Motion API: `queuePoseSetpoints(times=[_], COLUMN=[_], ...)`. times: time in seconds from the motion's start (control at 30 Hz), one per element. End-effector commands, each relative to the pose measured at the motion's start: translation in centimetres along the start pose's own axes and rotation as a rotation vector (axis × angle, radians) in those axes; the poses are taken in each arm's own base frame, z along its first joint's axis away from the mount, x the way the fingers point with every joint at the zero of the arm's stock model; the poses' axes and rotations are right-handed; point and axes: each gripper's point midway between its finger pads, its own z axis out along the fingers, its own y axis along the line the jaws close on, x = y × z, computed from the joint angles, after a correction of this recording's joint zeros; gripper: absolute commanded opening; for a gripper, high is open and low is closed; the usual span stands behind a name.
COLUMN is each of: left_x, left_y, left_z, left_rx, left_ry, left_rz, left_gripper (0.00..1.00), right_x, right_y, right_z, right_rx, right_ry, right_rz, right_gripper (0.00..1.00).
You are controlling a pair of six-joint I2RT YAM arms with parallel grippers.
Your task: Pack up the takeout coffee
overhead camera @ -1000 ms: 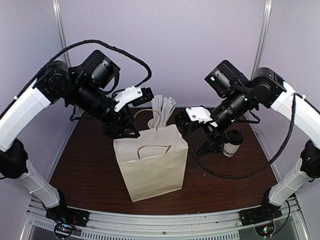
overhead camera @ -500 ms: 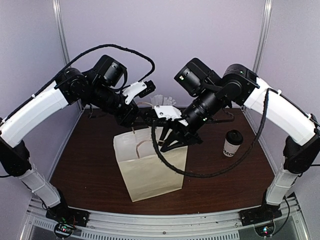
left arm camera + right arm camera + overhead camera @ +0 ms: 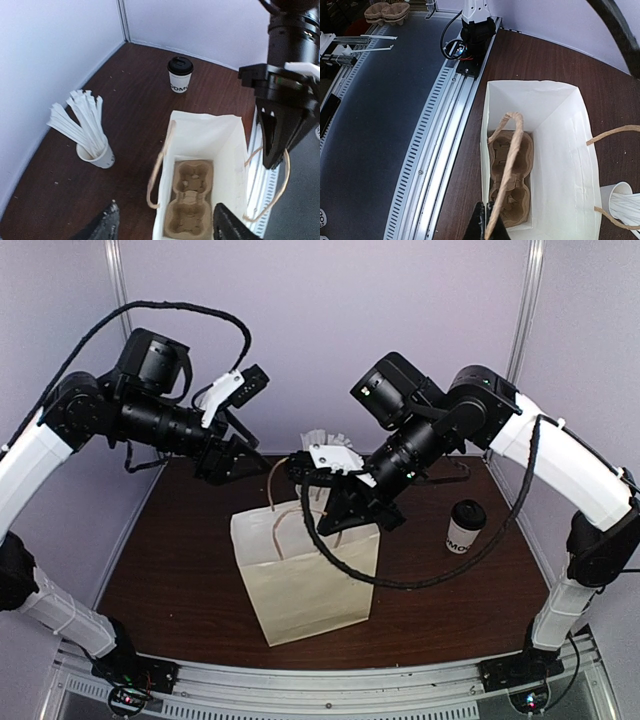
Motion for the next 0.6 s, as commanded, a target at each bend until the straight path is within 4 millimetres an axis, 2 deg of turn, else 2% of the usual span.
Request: queuePoseSetpoints(times=[0.0, 0.2, 0.3, 0.4, 0.43, 0.47, 0.57], left_x=[0.4, 1.5, 2.2, 1.9, 1.7, 1.4, 0.0], left_y=[2.4, 3.7, 4.3, 3.3, 2.8, 2.4, 1.7], left_z=[-0.9, 3.7, 5.5, 6.6, 6.7, 6.9, 6.8], left_rx=[-0.129, -0.116, -0.096, -0.016, 0.015, 0.043, 0.096], left_ry=[-0.013, 0.09, 0.13, 0.113, 0.1, 0.092, 0.066], left_rz=[-0.014, -0.039, -0.06, -0.054, -0.052, -0.05, -0.045], left_gripper=[0.73, 0.73, 0.64, 0.56, 0.5, 0.4, 0.06], right_x=[-0.7, -0.6, -0.5, -0.4, -0.4, -0.4, -0.8], right_y=[-0.1, -0.2, -0.2, -0.3, -0.3, -0.3, -0.4], right_z=[-0.5, -0.3, -0.4, -0.5, -0.6, -0.7, -1.4], right_rx=[0.018, 0.021, 0.026, 0.033, 0.036, 0.039, 0.064], right_ry=[-0.022, -0.015, -0.012, -0.01, -0.01, -0.01, -0.015], right_rz=[-0.005, -0.001, -0.001, -0.001, -0.002, -0.003, -0.019], right_gripper=[0.0, 0.0, 0.0, 0.0, 0.0, 0.0, 0.0])
